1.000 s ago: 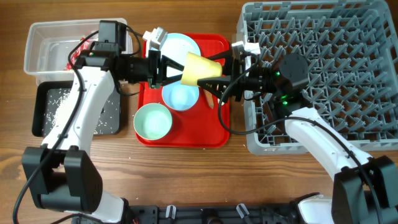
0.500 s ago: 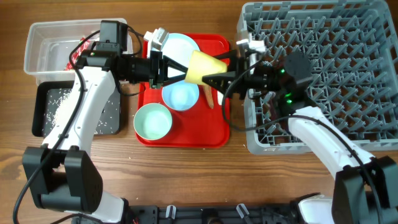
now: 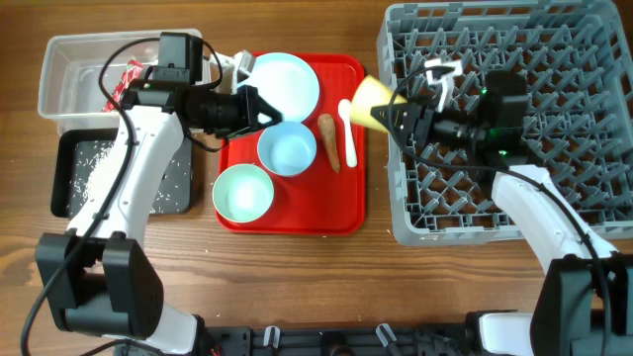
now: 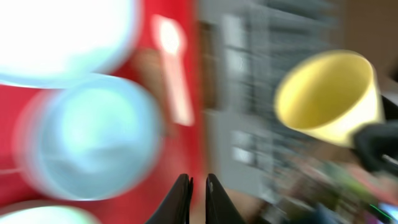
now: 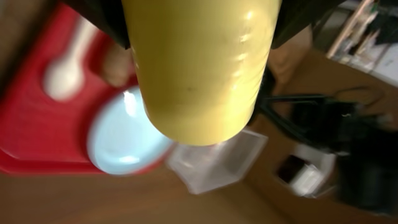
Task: Sort waste into correct bins and load items into the dishwasher rack
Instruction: 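Place the yellow cup upright in the dish rack with the right gripper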
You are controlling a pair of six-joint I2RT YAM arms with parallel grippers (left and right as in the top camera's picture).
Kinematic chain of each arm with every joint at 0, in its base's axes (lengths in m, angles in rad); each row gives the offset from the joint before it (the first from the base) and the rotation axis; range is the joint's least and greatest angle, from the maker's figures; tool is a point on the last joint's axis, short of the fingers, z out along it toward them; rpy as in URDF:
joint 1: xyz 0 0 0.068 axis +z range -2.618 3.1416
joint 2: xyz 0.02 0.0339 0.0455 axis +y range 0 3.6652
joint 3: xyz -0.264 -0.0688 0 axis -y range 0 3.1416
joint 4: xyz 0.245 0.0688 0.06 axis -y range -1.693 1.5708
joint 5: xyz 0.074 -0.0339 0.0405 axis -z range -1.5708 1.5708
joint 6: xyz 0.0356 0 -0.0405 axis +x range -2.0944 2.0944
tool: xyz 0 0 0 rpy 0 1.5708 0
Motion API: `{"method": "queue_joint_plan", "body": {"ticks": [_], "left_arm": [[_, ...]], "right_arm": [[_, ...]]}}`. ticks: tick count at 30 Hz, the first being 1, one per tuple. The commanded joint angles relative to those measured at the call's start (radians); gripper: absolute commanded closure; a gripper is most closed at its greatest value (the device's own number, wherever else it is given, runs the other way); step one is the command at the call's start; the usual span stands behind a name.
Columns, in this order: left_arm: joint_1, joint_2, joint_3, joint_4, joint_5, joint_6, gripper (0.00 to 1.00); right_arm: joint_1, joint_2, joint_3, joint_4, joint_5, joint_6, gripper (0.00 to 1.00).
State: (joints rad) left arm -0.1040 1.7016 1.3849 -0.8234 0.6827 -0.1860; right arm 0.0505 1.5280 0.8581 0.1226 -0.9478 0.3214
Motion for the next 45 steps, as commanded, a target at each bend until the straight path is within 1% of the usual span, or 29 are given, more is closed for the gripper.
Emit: {"method": "queue_joint_plan", "body": {"ticks": [1,5,7,12,15,18,23,30,35,42,44,45], "left_arm": [[0.001,-0.013,0.008,0.005,-0.415,-0.002,0.91],[0.001,-0.013,0.008,0.012,-0.476,-0.002,0.92],[0.001,-0.013,0.008,0.032,-0.475,-0.002,0.92],[0.001,-0.013,0.008,0.050,-0.486,-0.002,0.92],[0.001,-0.012,0.008,0.049,-0.525,-0.002,0.92],[0.001,-0.011,0.008,0.049,-0.525,-0.002,0.92],[0.001,0.004,0.006,0.045,-0.525,-0.002,0.92],[0.001,0.016,0.000,0.038,-0.524,-0.003,0.91],[0.001,0.016,0.000,0.029,-0.524,-0.003,0.91],[0.001,0.016,0.000,0.026,-0.524,-0.002,0.89],[0.001,0.016,0.000,0.026,-0.524,-0.002,0.88],[0.001,0.016,0.000,0.026,-0.524,-0.002,0.88]], "right_arm": [[0.001,-0.050,0.026,-0.114,0.224,-0.122,0.65],[0.002,-0.129,0.128,-0.391,0.428,-0.195,0.65],[0.002,-0.155,0.227,-0.584,0.531,-0.223,0.65],[0.002,-0.163,0.424,-0.954,0.711,-0.251,0.65],[0.003,-0.159,0.457,-1.183,0.818,-0.242,0.65],[0.003,-0.147,0.457,-1.298,0.846,-0.241,0.65],[0.010,-0.121,0.457,-1.412,0.866,-0.240,0.65],[0.095,-0.109,0.457,-1.446,0.911,-0.179,0.65],[0.143,-0.013,0.456,-1.466,0.929,-0.136,0.65],[0.147,0.126,0.456,-1.482,0.928,-0.135,0.64],[0.147,0.150,0.456,-1.482,0.925,-0.136,0.38],[0.147,0.153,0.456,-1.482,0.925,-0.136,0.31]]}}
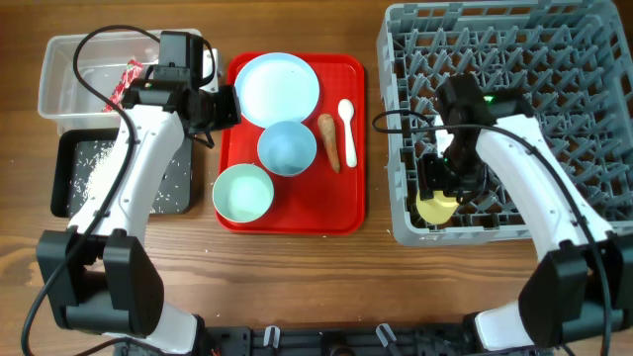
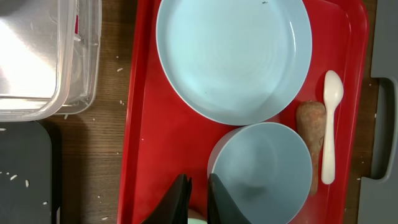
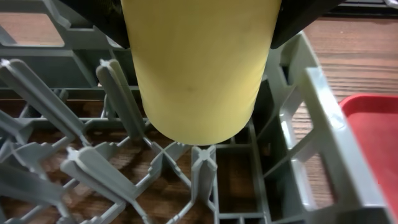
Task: Sort waste into correct bins and load items into the dishwasher rack
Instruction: 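Place the yellow cup upright in the dish rack with the right gripper, then reach the right gripper to the light-blue bowl and grasp it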
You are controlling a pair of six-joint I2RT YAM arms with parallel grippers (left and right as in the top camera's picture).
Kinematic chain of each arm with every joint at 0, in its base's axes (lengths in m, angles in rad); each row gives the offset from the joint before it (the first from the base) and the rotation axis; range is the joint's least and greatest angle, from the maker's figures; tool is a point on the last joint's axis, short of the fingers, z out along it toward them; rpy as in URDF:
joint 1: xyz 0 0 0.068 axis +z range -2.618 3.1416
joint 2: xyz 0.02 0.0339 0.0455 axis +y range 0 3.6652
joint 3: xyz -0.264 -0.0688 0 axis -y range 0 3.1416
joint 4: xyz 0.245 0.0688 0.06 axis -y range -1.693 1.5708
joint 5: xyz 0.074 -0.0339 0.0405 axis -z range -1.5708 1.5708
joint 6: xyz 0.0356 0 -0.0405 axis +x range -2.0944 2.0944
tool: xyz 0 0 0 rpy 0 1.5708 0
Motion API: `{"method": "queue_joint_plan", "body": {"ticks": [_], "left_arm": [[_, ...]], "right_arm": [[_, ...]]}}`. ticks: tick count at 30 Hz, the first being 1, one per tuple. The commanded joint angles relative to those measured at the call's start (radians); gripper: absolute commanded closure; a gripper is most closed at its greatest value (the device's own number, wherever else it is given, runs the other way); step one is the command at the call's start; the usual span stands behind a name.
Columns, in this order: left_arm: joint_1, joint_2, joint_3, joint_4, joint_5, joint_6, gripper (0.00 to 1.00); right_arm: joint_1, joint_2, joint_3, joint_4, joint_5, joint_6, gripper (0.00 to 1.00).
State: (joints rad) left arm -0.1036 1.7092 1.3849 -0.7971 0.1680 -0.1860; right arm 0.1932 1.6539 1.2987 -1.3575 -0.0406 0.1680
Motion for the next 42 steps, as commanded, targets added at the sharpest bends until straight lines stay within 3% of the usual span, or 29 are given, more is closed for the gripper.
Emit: {"method": "queue_joint_plan", "body": {"ticks": [1,3,5,9,13,17,22,24,32,34,35,36,39,42], "left_arm": [[0.001,0.009,0.000,0.000,-0.009,-0.002,0.88],[0.001,0.009,0.000,0.000,-0.009,-0.002,0.87],[0.001,0.009,0.000,0.000,-0.009,-0.002,0.86],[0.001,0.009,0.000,0.001,-0.009,-0.002,0.84],[0.001,0.009,0.000,0.001,-0.009,-0.003,0.83],[0.001,0.009,0.000,0.004,-0.009,-0.006,0.77],[0.054,-0.013,0.006,-0.008,-0.009,-0.008,0.72],[0.097,-0.035,0.008,-0.016,-0.009,-0.010,0.70],[0.206,-0.057,0.007,-0.060,-0.010,-0.009,0.35],[0.206,-0.057,0.007,-0.058,-0.010,-0.009,0.20],[0.206,-0.057,0.007,-0.058,-0.010,-0.009,0.05],[0.206,-0.057,0.007,-0.058,-0.010,-0.009,0.00],[0.206,-0.057,0.007,-0.060,-0.010,-0.009,0.00],[0.206,-0.057,0.007,-0.060,-0.010,-0.009,0.00]], "right_arm": [[0.004,0.029,0.016,-0.002,0.018,0.017,0.28],[0.004,0.029,0.016,0.003,0.018,0.018,0.18],[0.004,0.023,0.019,0.007,0.018,0.027,0.16],[0.004,-0.010,0.079,0.002,0.019,0.034,0.15],[0.004,-0.043,0.271,0.005,-0.005,0.058,0.18],[0.045,-0.060,0.328,0.262,-0.240,0.085,0.22],[0.215,0.052,0.328,0.487,-0.171,0.267,0.25],[0.271,0.124,0.328,0.529,-0.149,0.310,0.28],[0.370,0.436,0.328,0.621,-0.171,0.463,0.46],[0.376,0.475,0.328,0.632,-0.190,0.464,0.51],[0.379,0.491,0.328,0.636,-0.198,0.465,0.52],[0.381,0.505,0.328,0.638,-0.206,0.471,0.54],[0.382,0.520,0.328,0.640,-0.220,0.472,0.63],[0.382,0.520,0.328,0.642,-0.220,0.487,0.90]]}}
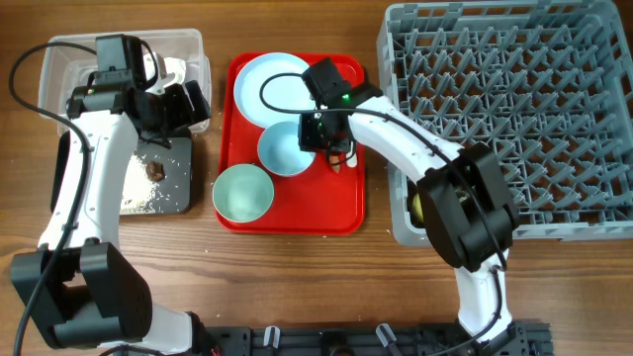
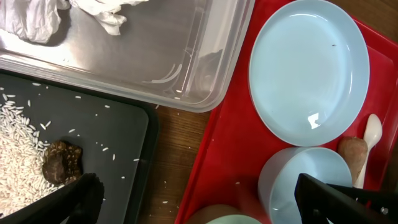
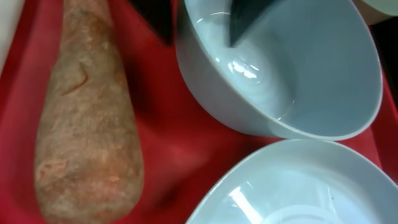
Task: Sort waste into correct bins and load items into the dishwasher rack
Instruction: 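Reach the right gripper to the light-blue bowl and grasp it, then carry the light-blue bowl to the back of the dish rack and place it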
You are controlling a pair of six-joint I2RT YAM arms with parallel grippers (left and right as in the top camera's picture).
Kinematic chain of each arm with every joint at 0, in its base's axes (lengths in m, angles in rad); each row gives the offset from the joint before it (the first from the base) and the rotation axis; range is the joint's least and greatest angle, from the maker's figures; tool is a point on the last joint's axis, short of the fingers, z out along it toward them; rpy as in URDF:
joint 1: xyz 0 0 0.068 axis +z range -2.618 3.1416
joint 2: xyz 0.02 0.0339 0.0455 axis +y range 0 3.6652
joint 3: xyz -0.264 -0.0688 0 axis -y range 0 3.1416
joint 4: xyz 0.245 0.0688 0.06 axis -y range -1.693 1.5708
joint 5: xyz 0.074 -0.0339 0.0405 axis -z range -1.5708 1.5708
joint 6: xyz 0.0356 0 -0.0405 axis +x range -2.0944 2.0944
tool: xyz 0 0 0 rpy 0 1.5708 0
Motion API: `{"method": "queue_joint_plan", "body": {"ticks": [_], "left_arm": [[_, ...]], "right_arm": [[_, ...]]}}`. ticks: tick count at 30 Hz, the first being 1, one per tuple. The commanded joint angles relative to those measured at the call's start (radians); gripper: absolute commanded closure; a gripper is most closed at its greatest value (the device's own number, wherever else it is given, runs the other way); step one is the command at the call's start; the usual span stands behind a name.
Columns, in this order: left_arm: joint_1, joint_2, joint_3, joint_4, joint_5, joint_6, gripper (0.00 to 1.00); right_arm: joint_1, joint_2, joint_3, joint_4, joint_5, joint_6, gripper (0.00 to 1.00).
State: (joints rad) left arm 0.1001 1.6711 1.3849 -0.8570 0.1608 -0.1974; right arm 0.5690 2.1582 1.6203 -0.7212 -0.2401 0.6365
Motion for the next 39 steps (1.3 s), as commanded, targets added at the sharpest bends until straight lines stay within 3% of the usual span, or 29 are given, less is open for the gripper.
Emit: {"method": "queue_joint_plan", "body": {"ticks": [1,6,11,16,21,29,32,39], "left_arm": [[0.002,-0.019,0.007,0.000,-0.002,0.002,0.00],[0.002,-0.019,0.007,0.000,-0.002,0.002,0.00],[0.002,-0.019,0.007,0.000,-0.002,0.002,0.00],[0.002,-0.019,0.007,0.000,-0.002,0.002,0.00],[0.002,-0.019,0.007,0.000,-0.002,0.002,0.00],[0.002,-0.019,0.007,0.000,-0.002,0.002,0.00],[0.002,-0.019,0.007,0.000,-0.002,0.002,0.00],[0.002,-0.019,0.007,0.000,-0.002,0.002,0.00]], "right_arm": [[0.006,0.016,0.006,0.006,-0.021,0.019,0.96],[-0.012,-0.045,0.006,-0.032,-0.024,-0.011,0.96],[-0.083,-0.293,0.007,-0.093,0.040,-0.090,0.96],[-0.173,-0.587,0.007,-0.321,0.465,-0.113,0.96],[-0.223,-0.718,0.006,-0.584,0.951,-0.053,0.96],[-0.237,-0.579,0.003,-0.802,1.249,-0.066,0.96],[-0.237,-0.478,0.003,-0.804,1.268,-0.149,0.95],[-0.237,-0.235,0.003,-0.809,1.383,-0.165,0.95]]}}
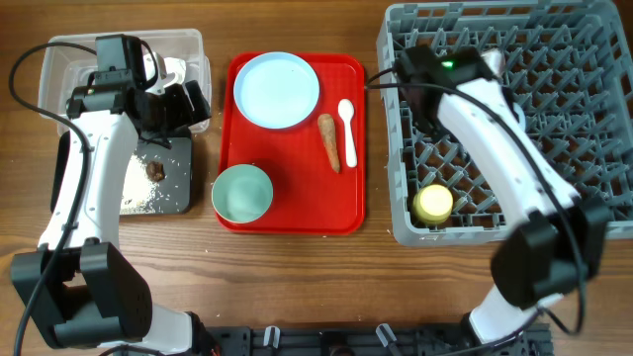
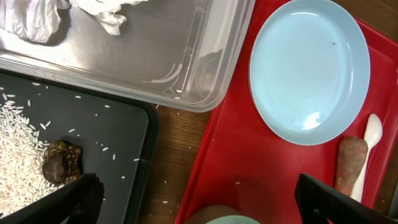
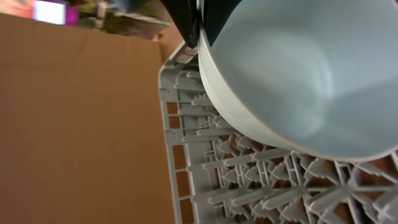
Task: Sort waste into correct bins and load items into the dishwasher rack
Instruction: 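Carry the light-blue bowl to the back of the dish rack and place it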
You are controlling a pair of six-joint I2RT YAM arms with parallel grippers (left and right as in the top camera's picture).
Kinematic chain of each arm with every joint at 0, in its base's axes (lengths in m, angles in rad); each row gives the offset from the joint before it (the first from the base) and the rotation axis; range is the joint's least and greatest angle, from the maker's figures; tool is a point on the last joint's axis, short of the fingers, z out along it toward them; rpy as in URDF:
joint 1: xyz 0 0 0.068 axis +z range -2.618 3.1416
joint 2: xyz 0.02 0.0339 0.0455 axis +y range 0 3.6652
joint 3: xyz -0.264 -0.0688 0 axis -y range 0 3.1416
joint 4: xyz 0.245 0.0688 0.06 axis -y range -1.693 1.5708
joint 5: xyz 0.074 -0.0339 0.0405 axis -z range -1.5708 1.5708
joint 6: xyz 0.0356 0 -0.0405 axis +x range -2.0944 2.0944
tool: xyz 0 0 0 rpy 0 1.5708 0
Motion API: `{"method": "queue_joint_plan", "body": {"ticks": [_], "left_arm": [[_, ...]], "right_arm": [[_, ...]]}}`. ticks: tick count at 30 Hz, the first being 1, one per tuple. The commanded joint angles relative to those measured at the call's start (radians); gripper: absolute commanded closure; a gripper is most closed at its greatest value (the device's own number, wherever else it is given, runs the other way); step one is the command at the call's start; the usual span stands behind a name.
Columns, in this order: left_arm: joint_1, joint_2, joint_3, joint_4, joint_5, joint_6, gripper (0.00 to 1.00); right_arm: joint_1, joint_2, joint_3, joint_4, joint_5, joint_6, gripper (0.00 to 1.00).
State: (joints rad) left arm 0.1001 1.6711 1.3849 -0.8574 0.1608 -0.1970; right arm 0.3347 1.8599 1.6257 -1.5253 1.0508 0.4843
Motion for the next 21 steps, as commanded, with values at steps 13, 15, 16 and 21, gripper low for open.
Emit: {"method": "queue_joint_plan", "body": {"ticks": [13,15,16,21], "left_arm": [[0.002,-0.019,0.007,0.000,-0.002,0.002,0.00],[0.002,-0.019,0.007,0.000,-0.002,0.002,0.00],[0.002,-0.019,0.007,0.000,-0.002,0.002,0.00],[0.002,-0.019,0.007,0.000,-0.002,0.002,0.00]], "right_arm": [[-0.002,0.135,-0.003,0.675,0.262,-0.496,0.96],[-0.002,0.136,-0.003,0.896,0.261,-0.673,0.96],[-0.003,0.140,-0.003,0.990,0.261,-0.750,0.96],[-0.002,0.196,-0.003,1.468,0.258,-1.206,0.96]]}}
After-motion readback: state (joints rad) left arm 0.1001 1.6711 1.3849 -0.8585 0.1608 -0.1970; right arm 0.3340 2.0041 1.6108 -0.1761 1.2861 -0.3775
